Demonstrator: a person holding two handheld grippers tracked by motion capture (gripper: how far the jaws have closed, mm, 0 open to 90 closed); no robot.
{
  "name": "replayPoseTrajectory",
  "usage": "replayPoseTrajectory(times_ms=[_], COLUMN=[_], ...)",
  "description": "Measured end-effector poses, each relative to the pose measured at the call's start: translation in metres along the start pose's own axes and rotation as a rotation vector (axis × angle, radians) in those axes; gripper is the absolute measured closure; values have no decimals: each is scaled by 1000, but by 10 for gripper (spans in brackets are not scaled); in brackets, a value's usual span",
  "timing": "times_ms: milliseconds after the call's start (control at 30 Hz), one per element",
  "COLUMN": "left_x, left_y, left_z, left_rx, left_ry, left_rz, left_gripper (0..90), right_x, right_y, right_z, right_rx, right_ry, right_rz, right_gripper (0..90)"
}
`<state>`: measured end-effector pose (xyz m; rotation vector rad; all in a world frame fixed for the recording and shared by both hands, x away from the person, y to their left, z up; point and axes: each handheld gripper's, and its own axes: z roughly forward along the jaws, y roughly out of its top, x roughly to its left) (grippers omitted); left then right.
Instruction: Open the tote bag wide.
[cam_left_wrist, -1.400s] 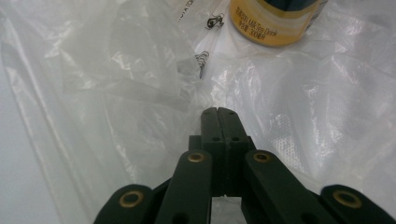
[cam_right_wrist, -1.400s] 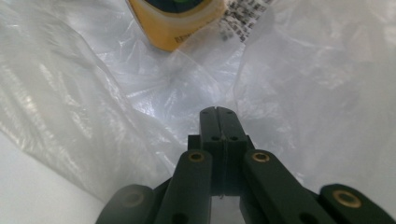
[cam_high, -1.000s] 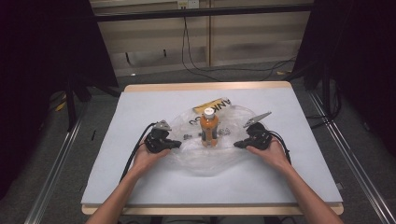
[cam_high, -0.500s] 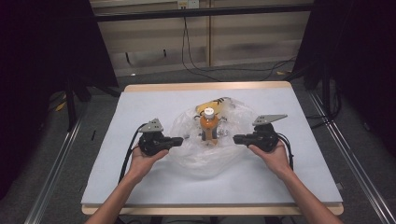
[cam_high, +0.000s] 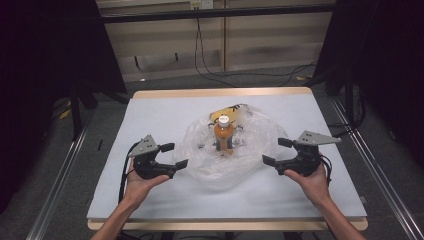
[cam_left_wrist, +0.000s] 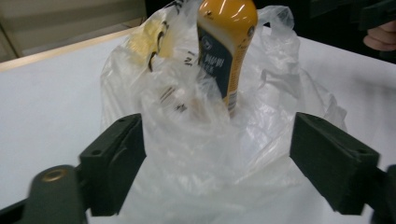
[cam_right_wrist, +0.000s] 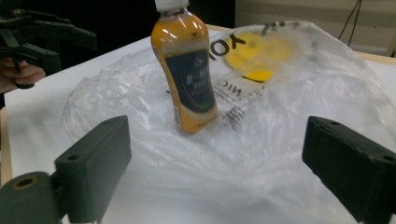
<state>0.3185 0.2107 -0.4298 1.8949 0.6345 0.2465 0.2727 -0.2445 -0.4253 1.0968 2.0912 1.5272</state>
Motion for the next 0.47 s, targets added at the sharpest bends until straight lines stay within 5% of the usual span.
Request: replayPoseTrajectory(times_ms=[167, 367, 467], left_x=[1, 1, 1], left_y=[-13, -28, -29], left_z=[-14, -26, -30], left_rx=[-14, -4, -23], left_ry=[44, 67, 112], left_rz=[-33, -11, -10], left_gripper=[54, 17, 15], right_x=[-2, -7, -10], right_y=[-14, -30, -28], right_z=[-17, -35, -39], right_rx=[14, -18, -38], right_ry=[-34, -88, -110], right_rz=[25, 58, 62], right_gripper=[15, 21, 18])
